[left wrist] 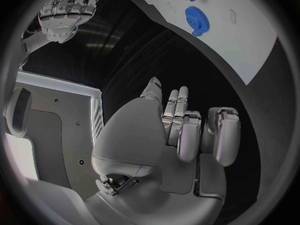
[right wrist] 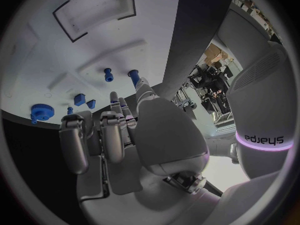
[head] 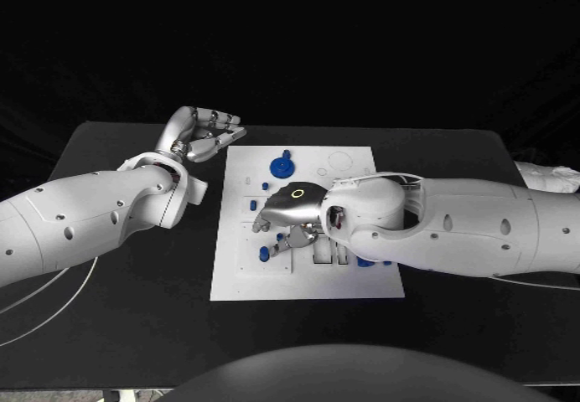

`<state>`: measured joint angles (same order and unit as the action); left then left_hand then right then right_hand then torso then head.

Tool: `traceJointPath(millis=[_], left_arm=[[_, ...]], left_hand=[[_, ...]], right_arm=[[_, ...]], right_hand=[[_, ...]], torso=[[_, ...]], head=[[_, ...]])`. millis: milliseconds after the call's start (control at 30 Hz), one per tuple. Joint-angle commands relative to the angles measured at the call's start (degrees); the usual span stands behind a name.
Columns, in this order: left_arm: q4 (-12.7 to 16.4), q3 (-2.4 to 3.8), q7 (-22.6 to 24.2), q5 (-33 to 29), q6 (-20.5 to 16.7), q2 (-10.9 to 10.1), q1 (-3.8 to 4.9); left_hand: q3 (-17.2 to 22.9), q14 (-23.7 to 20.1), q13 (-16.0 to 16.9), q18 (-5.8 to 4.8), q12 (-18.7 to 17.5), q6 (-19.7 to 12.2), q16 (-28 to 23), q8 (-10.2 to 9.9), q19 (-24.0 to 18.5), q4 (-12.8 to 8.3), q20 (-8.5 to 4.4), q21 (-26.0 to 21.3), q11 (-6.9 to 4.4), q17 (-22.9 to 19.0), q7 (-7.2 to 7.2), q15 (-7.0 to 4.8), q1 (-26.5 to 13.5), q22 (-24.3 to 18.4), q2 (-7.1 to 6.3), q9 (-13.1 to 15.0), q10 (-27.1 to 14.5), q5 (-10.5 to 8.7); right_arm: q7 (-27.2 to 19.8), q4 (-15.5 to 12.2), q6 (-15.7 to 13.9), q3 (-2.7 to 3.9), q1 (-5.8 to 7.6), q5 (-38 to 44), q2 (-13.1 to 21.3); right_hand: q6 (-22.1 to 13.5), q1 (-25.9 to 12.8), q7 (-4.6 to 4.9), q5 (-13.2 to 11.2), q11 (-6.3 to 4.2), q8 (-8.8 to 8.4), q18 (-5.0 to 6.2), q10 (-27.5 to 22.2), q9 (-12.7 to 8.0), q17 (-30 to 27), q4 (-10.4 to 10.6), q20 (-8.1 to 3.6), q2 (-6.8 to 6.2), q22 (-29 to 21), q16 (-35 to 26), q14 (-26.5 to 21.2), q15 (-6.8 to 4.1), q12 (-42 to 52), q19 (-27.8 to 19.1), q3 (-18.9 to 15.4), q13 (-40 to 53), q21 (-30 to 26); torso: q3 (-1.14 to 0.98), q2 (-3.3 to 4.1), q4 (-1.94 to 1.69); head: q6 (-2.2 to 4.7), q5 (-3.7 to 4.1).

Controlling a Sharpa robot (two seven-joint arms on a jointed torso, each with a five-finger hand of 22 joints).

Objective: Assemble the parts on the task board

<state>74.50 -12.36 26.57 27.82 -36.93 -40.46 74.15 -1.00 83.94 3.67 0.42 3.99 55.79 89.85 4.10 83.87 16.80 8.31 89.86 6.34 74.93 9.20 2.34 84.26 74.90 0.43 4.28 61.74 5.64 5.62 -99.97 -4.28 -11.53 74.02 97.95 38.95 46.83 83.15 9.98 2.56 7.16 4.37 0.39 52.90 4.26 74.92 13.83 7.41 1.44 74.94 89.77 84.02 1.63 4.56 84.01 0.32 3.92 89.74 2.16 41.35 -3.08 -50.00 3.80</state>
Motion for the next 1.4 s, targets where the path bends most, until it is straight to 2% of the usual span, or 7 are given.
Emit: traceJointPath(millis=[33, 233, 733, 867, 1000, 1200, 1400], left_arm=[[-0.05, 0.05, 0.75, 0.23, 0.44, 0.23, 0.02], [-0.44, 0.04, 0.73, 0.23, 0.49, 0.57, 0.02], [-1.13, 0.03, 0.62, 0.23, 0.57, 1.53, 0.0], [-1.25, 0.03, 0.58, 0.23, 0.58, 1.82, -0.01], [-1.34, 0.03, 0.57, 0.23, 0.51, 1.88, -0.02], [-1.39, 0.03, 0.55, 0.23, 0.48, 1.95, -0.02], [-1.55, 0.03, 0.56, 0.23, 0.58, 2.17, -0.02]], left_hand=[[-0.37, 6.06, -0.01, -0.42, 0.03, 0.28, 0.15, -0.23, 6.13, -0.1, -0.02, 0.14, -0.05, 15.07, 0.09, 0.0, 0.16, 15.1, 0.54, -0.1, 0.37, 0.36], [-0.37, 6.06, -0.01, -0.42, 0.03, 0.28, 0.15, -0.23, 6.13, -0.1, -0.02, 0.14, -0.05, 15.07, 0.09, 0.0, 0.16, 15.1, 0.54, -0.1, 0.37, 0.36], [-0.37, 6.06, -0.01, -0.42, 0.03, 0.28, 0.15, -0.23, 6.13, -0.1, -0.02, 0.14, -0.05, 15.07, 0.09, 0.0, 0.16, 15.1, 0.54, -0.1, 0.37, 0.36], [-0.37, 6.06, -0.01, -0.42, 0.03, 0.28, 0.15, -0.23, 6.13, -0.1, -0.02, 0.14, -0.05, 15.07, 0.09, 0.0, 0.16, 15.1, 0.54, -0.1, 0.37, 0.36], [-0.37, 6.06, -0.01, -0.42, 0.03, 0.28, 0.15, -0.23, 6.13, -0.1, -0.02, 0.14, -0.05, 15.07, 0.09, 0.0, 0.16, 15.1, 0.54, -0.1, 0.37, 0.36], [-0.49, 6.06, -0.01, -0.42, 0.02, 0.28, 0.15, -0.24, 6.13, -0.08, -0.03, 0.14, -0.05, 15.07, 0.11, 0.0, 0.19, 15.1, 0.56, -0.1, 0.37, 0.34], [-0.49, 6.06, -0.01, -0.42, 0.02, 0.28, 0.15, -0.24, 6.13, -0.08, -0.03, 0.14, -0.05, 15.07, 0.11, 0.0, 0.19, 15.1, 0.56, -0.1, 0.37, 0.34]], right_arm=[[-3.44, -0.94, -11.42, 0.07, 1.14, -14.07, 2.12], [-3.91, -3.1, -15.34, 0.08, 3.72, -32.68, 8.07], [6.48, -6.88, -8.59, -0.81, 5.12, -54.6, 21.98], [9.69, -7.32, -6.71, -1.28, 5.13, -54.44, 23.91], [11.8, -7.38, -5.78, -1.48, 5.12, -53.31, 24.88], [14.43, -7.74, -5.83, -1.58, 5.14, -50.05, 25.81], [16.92, -8.29, -5.3, -1.59, 5.26, -46.75, 26.32]], right_hand=[[1.09, -0.32, 0.08, 0.1, -0.09, 0.52, -0.39, 1.21, 0.18, 15.08, -0.12, 0.55, 0.36, 15.06, 0.23, 5.98, 0.62, 0.45, 5.99, -0.32, 0.1, 0.26], [2.27, -1.1, 0.59, 0.17, 0.32, 0.77, -0.39, 4.04, 0.39, 15.08, 0.25, 1.46, 1.47, 15.06, 0.23, 5.98, 1.82, 1.46, 5.99, -0.55, 0.38, 0.26], [-2.43, -4.22, -0.25, 0.22, -0.71, -0.43, -0.39, 9.5, -0.07, 15.08, 2.6, 1.78, 4.9, 15.06, 0.23, 5.98, 1.28, 7.84, 5.99, -2.94, 3.71, 0.26], [-3.22, -7.17, -0.83, 0.5, -3.14, 0.42, -0.39, 7.01, 0.31, 15.08, 1.26, 0.05, 7.52, 15.06, 0.23, 5.98, -0.22, 20.24, 5.99, -6.51, 14.33, 0.26], [-4.56, -8.82, -1.29, 0.62, -2.9, 0.71, -0.39, -2.96, 0.48, 15.08, 1.59, -0.23, 9.23, 15.06, 0.23, 5.98, -1.26, 48.43, 5.99, -11.06, 41.3, 0.26], [-3.97, -12.7, -2.11, 1.68, -3.86, 2.57, 0.01, 36.45, 1.25, 15.08, 2.54, -1.16, 11.03, 14.51, 0.23, 5.98, -1.71, 85.27, 5.24, -15.88, 85.76, -1.16], [-1.84, -16.37, -3.15, 3.01, -4.9, 4.51, -0.2, 37.1, 2.39, 15.08, 2.56, -1.96, 9.5, 14.8, 0.23, 5.98, -2.52, 85.44, 5.63, -19.01, 86.08, -0.44]], torso=[[0.07, -0.04, -0.05], [0.14, -0.16, -0.02], [0.2, -0.08, 0.18], [0.25, -0.12, 0.02], [0.17, -0.03, 0.16], [0.16, -0.09, 0.18], [0.22, -0.09, 0.2]], head=[[0.0, 0.25], [0.0, 0.54], [0.0, 1.48], [0.0, 2.21], [0.0, 2.57], [0.0, 4.17], [0.0, 6.42]])
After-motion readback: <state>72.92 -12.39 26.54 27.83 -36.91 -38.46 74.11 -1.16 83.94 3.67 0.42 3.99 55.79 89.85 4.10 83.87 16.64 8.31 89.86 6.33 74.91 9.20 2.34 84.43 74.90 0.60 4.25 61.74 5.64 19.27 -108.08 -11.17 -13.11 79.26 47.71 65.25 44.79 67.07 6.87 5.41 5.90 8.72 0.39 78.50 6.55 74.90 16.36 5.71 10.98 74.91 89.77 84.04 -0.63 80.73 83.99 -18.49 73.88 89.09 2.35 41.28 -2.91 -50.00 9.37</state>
